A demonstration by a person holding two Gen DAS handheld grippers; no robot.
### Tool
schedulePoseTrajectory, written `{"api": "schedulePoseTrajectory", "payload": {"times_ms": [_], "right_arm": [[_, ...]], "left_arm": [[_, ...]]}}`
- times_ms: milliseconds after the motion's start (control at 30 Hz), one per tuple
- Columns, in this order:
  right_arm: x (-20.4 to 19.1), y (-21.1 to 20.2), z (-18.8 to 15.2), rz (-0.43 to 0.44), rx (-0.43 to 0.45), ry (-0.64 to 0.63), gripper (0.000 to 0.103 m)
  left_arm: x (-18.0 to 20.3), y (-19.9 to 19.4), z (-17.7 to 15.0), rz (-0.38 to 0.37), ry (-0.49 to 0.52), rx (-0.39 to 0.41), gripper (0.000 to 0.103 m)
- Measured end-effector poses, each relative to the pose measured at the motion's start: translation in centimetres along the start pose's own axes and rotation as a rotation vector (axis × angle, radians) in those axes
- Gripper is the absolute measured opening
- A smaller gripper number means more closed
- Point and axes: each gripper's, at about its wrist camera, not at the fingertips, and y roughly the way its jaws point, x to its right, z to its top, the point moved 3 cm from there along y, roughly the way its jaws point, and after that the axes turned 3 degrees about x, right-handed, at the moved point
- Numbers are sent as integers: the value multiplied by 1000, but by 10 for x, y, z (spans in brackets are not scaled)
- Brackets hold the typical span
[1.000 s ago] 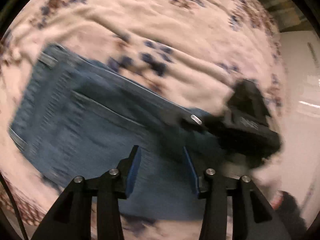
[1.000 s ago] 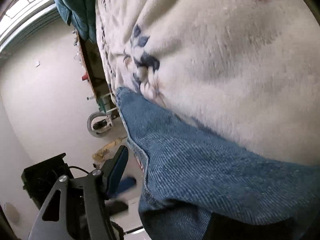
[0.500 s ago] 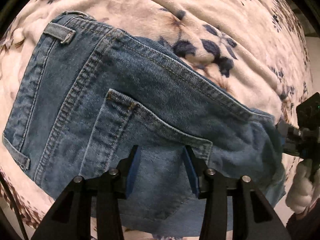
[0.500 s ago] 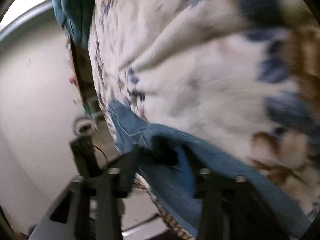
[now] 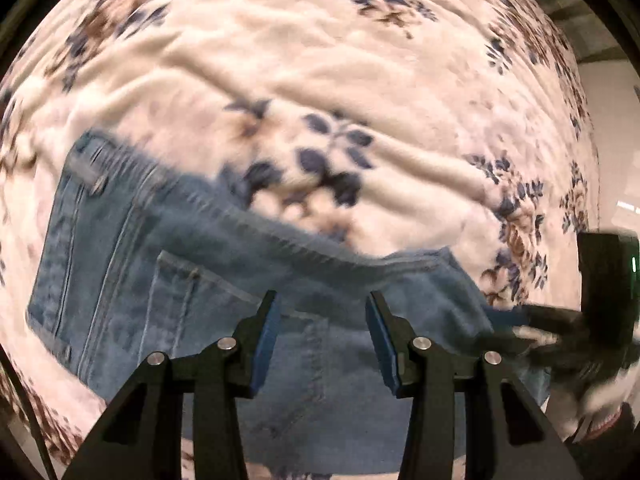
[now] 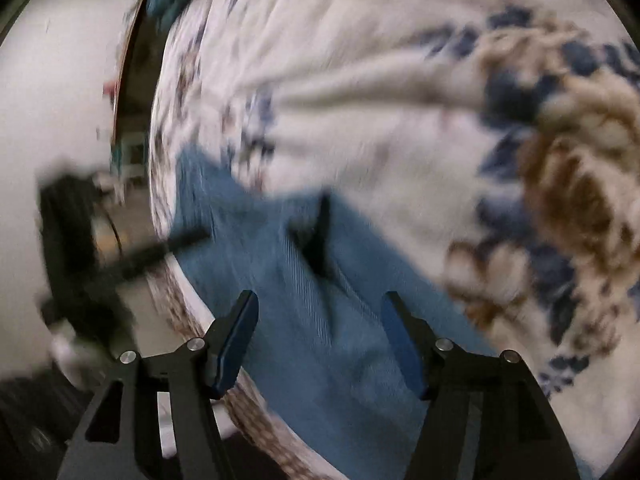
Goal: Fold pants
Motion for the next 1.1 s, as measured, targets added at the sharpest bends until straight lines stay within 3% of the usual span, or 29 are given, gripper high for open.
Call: {"api": "schedulePoseTrajectory", "payload": {"times_ms": [33, 200, 233, 333, 367, 433, 500, 600, 667, 800, 867, 933, 1000, 1100], "right_arm": [[2, 4, -10, -66, 1, -32, 5], [33, -25, -19, -135, 176, 102, 4], [37, -21, -21, -58, 133, 114, 4], [37, -27, -21, -4, 132, 122, 9], [35, -25, -19, 39, 129, 146, 14], [33, -19, -6, 133, 132, 197, 53], [35, -13, 2, 167, 123, 222, 62], [28, 20, 18, 274, 39, 282, 60], [16, 53, 31, 247, 20, 280, 60], [25, 74, 41, 279, -3, 386, 62], [23, 69, 39, 305, 2, 403, 59], [9, 54, 33, 347, -1, 326, 45], [6, 40, 22, 363, -25, 306, 45], [15, 43, 15, 253, -68, 292, 45]], "left_arm": [[5, 7, 4, -5, 7, -4, 41], [15, 36, 15, 10, 28, -29, 41], [8, 34, 11, 6, 22, -36, 41], [6, 31, 12, -13, -6, -28, 41], [6, 29, 10, -15, -9, -24, 41], [2, 23, 5, -11, -20, -14, 41], [0, 22, 1, -10, -31, -19, 41], [-6, 18, -1, -22, -62, -34, 41], [-8, 16, 0, -47, -95, -43, 41], [-10, 9, 4, -70, -133, -23, 41], [-14, 10, 5, -69, -151, -26, 41], [-22, 13, 3, -66, -172, -37, 41], [-26, 14, 2, -61, -176, -42, 41], [-29, 17, 0, -47, -175, -41, 41]]}}
